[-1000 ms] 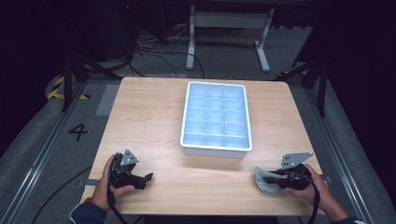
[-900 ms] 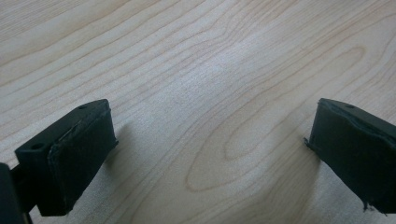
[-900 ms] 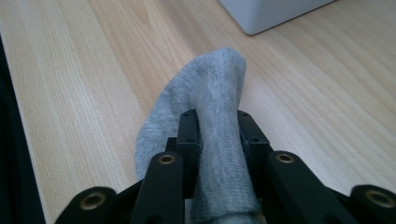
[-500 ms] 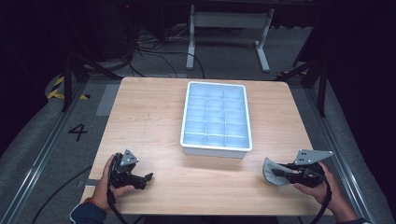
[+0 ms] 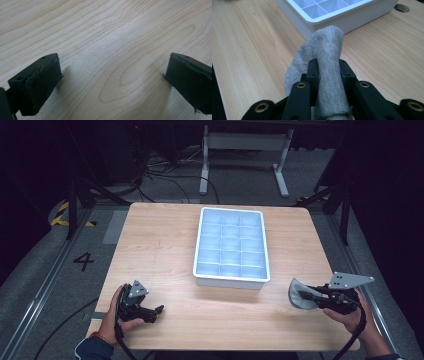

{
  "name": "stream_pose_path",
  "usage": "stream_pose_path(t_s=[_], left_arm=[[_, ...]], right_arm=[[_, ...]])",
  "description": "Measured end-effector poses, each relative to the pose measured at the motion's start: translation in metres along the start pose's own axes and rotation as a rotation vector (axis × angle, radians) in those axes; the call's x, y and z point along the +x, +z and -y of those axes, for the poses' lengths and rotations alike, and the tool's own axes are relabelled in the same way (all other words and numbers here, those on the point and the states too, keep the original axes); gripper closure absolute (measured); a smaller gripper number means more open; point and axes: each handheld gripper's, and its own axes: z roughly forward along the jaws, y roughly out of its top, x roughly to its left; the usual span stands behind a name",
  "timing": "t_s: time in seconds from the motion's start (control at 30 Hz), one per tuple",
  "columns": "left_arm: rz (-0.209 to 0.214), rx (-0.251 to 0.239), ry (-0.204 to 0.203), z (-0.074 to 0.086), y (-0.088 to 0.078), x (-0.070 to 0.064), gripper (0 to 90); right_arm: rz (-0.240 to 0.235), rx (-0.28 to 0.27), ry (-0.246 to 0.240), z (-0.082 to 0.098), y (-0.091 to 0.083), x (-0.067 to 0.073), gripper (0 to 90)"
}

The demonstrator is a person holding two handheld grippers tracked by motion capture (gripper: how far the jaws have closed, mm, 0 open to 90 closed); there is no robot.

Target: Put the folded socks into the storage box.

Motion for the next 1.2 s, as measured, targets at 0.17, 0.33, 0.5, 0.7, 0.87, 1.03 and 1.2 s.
stream_pose_path(t_s=[0.17,0.33,0.5,0.7,0.87,1.03,1.2], left_arm=[[-0.001,0.000,0.000,0.000,0.000,0.000,0.6],[0.000,0.000,0.000,0.000,0.000,0.000,0.6],[0.001,-0.001,0.000,0.000,0.000,0.000,0.6],[0.000,0.000,0.000,0.000,0.000,0.000,0.6],[0.000,-0.001,0.000,0.000,0.000,0.000,0.6],[0.000,0.000,0.000,0.000,0.000,0.000,0.6],[0.000,-0.001,0.000,0.000,0.000,0.000,0.6]], right_arm=[[0.016,0.006,-0.008,-0.006,-0.001,-0.002,74.9],[0.029,0.001,-0.018,-0.015,-0.003,-0.004,74.9],[0.032,0.005,-0.039,-0.025,-0.002,-0.006,74.9],[0.037,0.011,-0.064,-0.039,-0.002,-0.007,74.9],[0.033,0.002,-0.070,-0.049,0.001,-0.010,74.6],[0.014,-0.003,-0.079,-0.056,0.004,-0.011,74.6],[0.018,0.000,-0.099,-0.066,0.008,-0.011,74.6]])
